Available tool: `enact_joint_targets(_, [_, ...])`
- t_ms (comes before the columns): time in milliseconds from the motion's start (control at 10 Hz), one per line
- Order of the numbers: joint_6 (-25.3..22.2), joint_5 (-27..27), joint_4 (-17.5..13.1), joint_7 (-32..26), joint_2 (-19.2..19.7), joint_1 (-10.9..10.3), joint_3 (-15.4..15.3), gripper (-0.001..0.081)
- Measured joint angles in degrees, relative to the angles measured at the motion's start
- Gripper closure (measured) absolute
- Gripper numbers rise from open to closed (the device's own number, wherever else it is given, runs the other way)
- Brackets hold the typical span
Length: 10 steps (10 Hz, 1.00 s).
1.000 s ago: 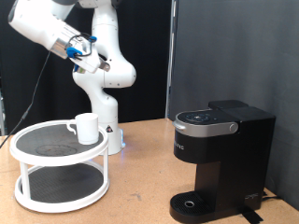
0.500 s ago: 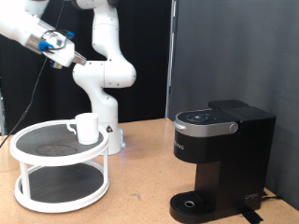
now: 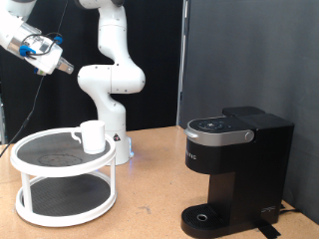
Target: Make a cup of coffee with the keurig machine
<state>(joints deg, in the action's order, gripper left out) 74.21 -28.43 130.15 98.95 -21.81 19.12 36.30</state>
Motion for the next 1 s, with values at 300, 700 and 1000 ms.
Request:
enact_joint_targets(300, [1.2,0.4,0.3,-1.6,2.0,0.0,0.8,0.0806])
enact_joint_targets(700, [7.0,0.4,4.3,-2.4,2.8,0.1,0.9,0.0794])
enact_joint_targets(1000, [14.2,2.9,8.5,-6.1,2.9,0.1,0.9,0.0441])
